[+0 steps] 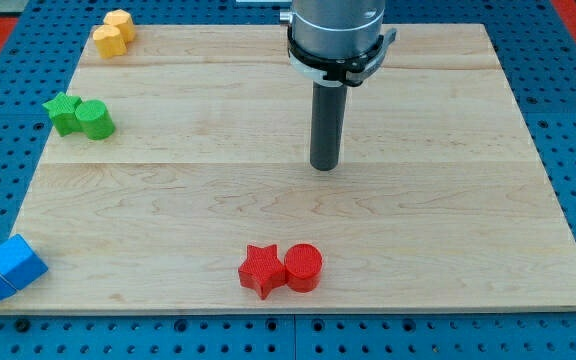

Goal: Move your arm to the center left

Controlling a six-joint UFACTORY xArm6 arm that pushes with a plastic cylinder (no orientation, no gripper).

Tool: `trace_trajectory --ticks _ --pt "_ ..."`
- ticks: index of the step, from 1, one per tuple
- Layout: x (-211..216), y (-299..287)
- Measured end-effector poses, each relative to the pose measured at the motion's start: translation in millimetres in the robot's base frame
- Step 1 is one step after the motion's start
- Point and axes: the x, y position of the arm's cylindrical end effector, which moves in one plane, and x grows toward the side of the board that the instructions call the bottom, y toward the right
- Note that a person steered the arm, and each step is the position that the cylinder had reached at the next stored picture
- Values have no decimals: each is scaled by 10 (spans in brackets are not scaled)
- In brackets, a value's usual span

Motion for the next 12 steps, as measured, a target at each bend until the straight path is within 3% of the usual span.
trace_trajectory --ticks 3,4,6,12 --pt "7 129" --pt "1 -105" --pt "-332 -338" --pt "81 -3073"
